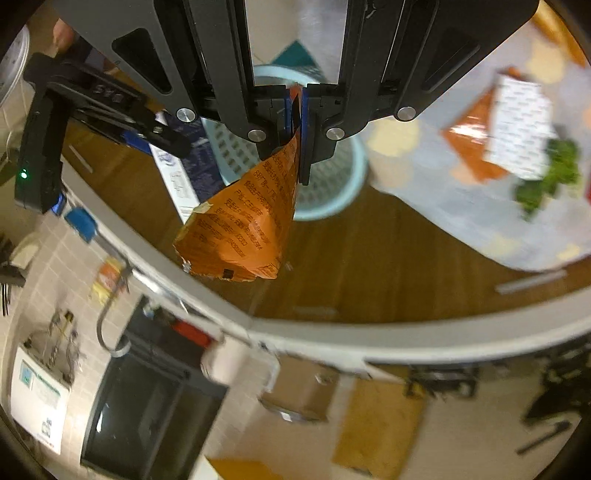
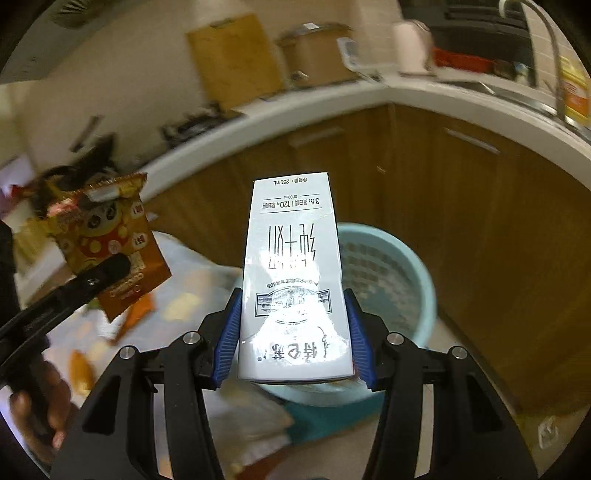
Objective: Collect trash
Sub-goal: 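Carry snack bag and carton over the blue basket and open both tools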
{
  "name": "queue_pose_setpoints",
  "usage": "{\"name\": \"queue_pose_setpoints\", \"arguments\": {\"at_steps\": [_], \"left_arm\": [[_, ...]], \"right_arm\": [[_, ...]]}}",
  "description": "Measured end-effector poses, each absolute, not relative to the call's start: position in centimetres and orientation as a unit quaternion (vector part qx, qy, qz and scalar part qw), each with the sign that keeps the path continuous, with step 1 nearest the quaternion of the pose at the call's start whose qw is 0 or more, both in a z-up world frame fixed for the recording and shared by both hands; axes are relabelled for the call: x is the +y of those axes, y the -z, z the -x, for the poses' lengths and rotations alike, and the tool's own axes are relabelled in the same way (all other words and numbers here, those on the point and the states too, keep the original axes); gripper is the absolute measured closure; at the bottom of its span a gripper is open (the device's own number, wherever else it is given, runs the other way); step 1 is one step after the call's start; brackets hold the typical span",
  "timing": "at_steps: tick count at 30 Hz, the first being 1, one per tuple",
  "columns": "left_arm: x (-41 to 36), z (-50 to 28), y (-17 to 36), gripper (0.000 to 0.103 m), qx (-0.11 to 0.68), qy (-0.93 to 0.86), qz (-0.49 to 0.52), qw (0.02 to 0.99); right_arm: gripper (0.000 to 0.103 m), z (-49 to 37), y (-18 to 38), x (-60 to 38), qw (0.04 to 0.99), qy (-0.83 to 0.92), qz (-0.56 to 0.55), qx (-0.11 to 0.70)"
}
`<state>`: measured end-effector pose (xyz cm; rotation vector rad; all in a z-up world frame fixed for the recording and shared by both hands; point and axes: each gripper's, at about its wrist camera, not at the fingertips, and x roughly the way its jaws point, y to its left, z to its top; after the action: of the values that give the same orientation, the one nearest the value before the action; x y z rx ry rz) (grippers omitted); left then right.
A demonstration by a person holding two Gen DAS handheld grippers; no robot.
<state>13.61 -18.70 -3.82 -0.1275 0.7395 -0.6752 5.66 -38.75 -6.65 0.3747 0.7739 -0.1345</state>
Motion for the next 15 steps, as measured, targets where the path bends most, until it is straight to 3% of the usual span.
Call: {"name": "queue_pose_setpoints", "arguments": {"at_steps": [11, 12, 13, 15], "left_arm": [[-24.0, -16.6, 8.3, 0.101, 0.417, 0.337, 0.028, 0.844], [-24.3, -16.6, 8.4, 0.096, 0.415, 0.336, 0.019, 0.845], [-24.5, -16.7, 8.5, 0.076, 0.414, 0.337, 0.012, 0.845], [-24.4, -16.8, 8.8, 0.055, 0.417, 0.333, 0.010, 0.846]], "right_arm": [[0.053, -9.3, 11.0, -41.4, 0.867, 0.094, -0.234, 0.431], [0.053, -9.6, 11.1, -41.5, 0.865, 0.095, -0.237, 0.431], [0.048, -9.7, 11.2, -41.5, 0.864, 0.094, -0.240, 0.433], [0.045, -9.7, 11.4, -41.6, 0.863, 0.093, -0.244, 0.433]]}}
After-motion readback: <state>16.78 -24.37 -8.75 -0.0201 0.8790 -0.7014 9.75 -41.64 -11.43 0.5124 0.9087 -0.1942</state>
